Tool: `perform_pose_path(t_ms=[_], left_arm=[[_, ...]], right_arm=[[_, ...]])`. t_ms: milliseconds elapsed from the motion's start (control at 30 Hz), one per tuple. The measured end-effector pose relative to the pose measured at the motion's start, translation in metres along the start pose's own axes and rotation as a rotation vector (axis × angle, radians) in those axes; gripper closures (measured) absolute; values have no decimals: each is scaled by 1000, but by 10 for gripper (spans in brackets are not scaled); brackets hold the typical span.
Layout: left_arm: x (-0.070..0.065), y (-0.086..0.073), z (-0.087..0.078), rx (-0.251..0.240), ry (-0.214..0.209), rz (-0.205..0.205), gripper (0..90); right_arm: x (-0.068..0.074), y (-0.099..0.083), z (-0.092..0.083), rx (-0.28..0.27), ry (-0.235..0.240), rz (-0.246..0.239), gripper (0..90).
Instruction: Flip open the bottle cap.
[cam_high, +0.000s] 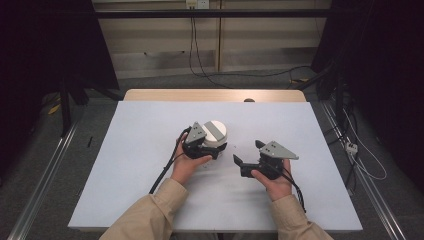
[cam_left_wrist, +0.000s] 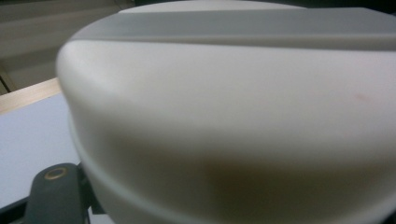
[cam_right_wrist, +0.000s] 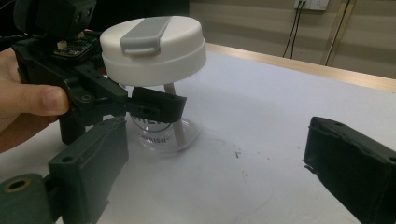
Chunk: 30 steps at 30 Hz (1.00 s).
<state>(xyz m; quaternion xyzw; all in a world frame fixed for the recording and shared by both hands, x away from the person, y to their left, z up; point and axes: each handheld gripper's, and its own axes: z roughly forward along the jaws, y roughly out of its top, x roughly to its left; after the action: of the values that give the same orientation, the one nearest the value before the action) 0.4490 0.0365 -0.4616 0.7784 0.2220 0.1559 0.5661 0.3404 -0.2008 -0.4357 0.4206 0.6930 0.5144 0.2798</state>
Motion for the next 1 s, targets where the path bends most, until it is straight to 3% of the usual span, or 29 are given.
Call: perform_pose_path(t_ms=[233,400,633,1000], left_arm=[[0,0,0,1,0,1,187],[0,0,0,0,-1,6,187],[0,0,0,1,-1,4,187],[0,0,0,1,1,5,187]], right_arm=[[4,6,8,7,-8,0,94],[6,12,13,7,-8,0,191],[9,20,20,15,-4,-1,451],[16,24,28,39,67,-13,820]])
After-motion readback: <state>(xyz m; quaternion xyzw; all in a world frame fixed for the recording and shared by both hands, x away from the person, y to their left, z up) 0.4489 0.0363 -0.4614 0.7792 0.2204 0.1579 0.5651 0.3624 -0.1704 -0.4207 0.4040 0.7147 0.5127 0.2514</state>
